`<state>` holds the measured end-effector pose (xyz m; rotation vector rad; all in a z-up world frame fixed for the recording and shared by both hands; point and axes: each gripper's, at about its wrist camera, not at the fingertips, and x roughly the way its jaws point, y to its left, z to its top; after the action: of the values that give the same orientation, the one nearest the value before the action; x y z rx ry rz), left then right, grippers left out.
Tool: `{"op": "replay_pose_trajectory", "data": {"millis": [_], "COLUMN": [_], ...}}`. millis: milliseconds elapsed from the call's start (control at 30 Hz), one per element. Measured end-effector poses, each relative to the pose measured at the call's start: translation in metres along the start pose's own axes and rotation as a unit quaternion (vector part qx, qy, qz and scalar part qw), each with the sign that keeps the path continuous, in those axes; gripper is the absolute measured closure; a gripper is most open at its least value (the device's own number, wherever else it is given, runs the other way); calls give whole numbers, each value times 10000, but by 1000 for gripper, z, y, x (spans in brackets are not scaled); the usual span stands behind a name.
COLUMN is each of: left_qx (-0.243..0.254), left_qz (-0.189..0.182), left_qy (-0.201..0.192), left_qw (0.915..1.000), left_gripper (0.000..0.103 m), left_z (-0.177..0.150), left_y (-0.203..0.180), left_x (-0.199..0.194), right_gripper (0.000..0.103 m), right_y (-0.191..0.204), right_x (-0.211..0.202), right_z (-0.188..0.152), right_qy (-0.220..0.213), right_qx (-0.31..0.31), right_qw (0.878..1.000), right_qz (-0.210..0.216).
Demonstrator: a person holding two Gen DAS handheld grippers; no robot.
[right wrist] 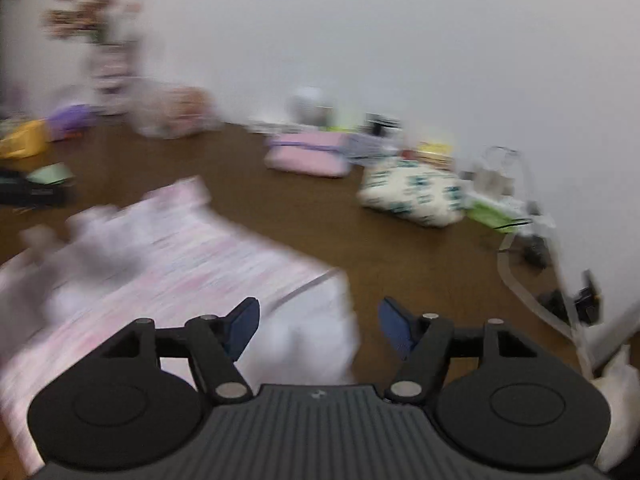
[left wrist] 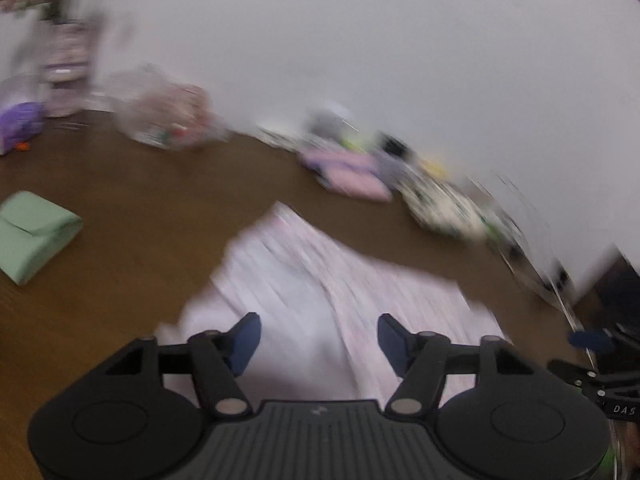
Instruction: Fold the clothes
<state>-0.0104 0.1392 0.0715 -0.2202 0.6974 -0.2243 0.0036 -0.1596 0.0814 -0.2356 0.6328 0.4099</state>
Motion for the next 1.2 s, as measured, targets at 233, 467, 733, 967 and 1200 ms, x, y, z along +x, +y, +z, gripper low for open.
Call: {"op": "replay_pose_trajectory", "data": {"millis": [233, 467, 733, 967, 1200], "left_qx": [526, 31, 551, 448, 338], "left_qz": [449, 1147, 1655, 1756, 1918], "left_qy": [313, 194, 286, 355, 323], "left_qw": [9971, 9932, 9843, 9828, 9803], "left_gripper": [45, 73, 71, 66, 64], "left_z": [-48, -57, -69, -76, -76], "left_y": [-10, 11, -9, -10, -13], "left_x": [15, 10, 3, -9, -10], "right_gripper": [52, 77, 61, 49, 84], "right_y": [18, 6, -8, -23, -33], "right_x": [-32, -34, -58, -55, -36], "right_z": [-74, -112, -129, -139, -138], "right_qy": [29, 173, -231, -1, -91], "right_qx": [343, 575, 619, 1176, 1260], "right_qw": [9987, 9981, 9915, 9913, 9917], "right_qz": [388, 131, -1120, -595, -233]}}
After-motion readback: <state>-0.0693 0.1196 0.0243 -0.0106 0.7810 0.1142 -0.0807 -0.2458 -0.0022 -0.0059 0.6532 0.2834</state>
